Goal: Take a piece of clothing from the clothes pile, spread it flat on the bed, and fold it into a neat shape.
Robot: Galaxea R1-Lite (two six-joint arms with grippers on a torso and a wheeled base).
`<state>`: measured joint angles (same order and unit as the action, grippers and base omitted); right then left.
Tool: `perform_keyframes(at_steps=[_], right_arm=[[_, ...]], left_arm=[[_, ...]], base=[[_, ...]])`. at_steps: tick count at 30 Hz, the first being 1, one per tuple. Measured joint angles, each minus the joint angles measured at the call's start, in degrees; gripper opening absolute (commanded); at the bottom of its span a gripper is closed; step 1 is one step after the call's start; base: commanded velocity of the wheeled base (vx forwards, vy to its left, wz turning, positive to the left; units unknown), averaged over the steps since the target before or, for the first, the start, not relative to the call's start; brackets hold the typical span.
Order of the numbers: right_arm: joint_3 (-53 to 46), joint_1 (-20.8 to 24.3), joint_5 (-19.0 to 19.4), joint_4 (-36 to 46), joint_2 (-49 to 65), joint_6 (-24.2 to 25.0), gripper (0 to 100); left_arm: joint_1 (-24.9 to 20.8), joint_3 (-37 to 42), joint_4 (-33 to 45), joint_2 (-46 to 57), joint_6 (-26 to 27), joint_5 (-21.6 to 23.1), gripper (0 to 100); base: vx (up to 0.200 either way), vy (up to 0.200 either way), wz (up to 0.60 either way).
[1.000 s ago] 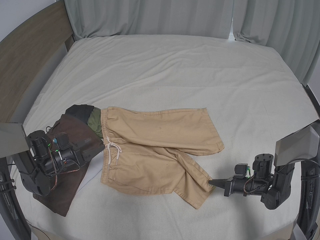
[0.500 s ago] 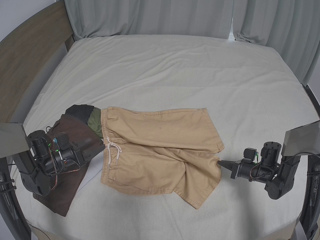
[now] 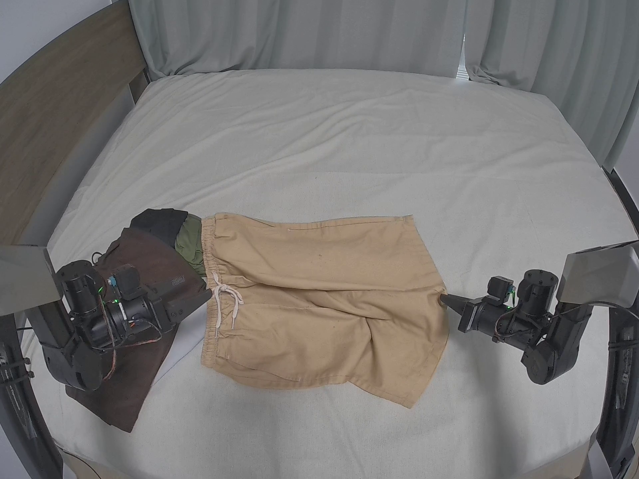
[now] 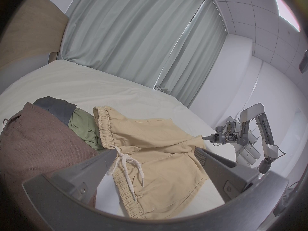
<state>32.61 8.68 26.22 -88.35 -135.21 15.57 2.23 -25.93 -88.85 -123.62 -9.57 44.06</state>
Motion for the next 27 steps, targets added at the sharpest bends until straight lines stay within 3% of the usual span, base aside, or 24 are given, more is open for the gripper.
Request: perform_keyframes(at_steps=[27], right_arm=[[5.84, 0.18, -2.00, -0.33, -3.50, 0.17, 0]], left_arm=[[-0.15, -0.44, 0.00, -0.88, -0.17, -0.07, 100]], base=[[0.000, 0.000, 0.00]])
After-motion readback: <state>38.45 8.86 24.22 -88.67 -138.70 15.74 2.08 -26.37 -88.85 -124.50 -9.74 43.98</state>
